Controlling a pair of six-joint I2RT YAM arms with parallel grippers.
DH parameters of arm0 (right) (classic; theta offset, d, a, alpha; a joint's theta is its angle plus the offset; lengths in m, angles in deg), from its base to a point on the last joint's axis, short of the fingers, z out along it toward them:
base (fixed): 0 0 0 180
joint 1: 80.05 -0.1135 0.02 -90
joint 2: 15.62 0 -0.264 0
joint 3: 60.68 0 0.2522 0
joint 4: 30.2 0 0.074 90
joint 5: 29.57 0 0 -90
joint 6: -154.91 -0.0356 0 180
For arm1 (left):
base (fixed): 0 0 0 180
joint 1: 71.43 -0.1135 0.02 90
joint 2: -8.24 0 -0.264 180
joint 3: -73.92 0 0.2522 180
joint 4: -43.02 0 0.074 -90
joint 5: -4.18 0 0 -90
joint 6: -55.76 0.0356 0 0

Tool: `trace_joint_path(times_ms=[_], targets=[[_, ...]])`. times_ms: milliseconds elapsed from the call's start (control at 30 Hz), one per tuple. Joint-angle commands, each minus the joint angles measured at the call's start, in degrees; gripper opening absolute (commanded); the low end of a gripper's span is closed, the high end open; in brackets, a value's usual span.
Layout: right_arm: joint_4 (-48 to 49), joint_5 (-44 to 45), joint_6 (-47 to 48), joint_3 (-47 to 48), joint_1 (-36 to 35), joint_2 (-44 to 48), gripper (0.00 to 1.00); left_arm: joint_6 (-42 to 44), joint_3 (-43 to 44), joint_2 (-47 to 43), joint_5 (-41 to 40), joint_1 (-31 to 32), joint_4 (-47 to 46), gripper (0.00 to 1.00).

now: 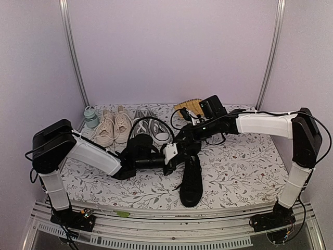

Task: Tie the shoes
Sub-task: Place the half-tied shoelace at the center of the board, then pass from the left arm to the right

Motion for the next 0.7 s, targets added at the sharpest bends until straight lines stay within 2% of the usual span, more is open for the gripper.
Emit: trace_joint_path(times_ms=[0,100,300,433,533,667], targets=[[0.0,-2.0,3.4,-0.2,0.7,3.9,0.41,-1.6,-0.9,-0.5,-0.2,0.6,-2.9,0.0],[-0.5,-3.5,4.6,-1.4,1.8,6.3,0.49,-2.3,-0.8,-0.2,-0.4,0.5,-3.2,0.0],[1.9,-7.6,8.6,-10.3,3.4,15.3,0.5,-4.2,-0.7,-0.1,-0.5,-0.1,-4.1,0.0],[7.8,-10.9,10.0,-18.5,3.4,21.9,0.49,-4.8,-0.5,0.1,-0.4,-0.4,-4.2,0.0],[13.0,-6.5,11.3,-25.7,3.3,25.3,0.49,-5.2,0.0,0.3,-0.4,-0.4,-4.1,0.0],[25.5,-3.2,12.6,-34.4,1.5,26.8,0.51,-5.7,0.8,0.7,-0.5,-0.3,-3.4,0.0]])
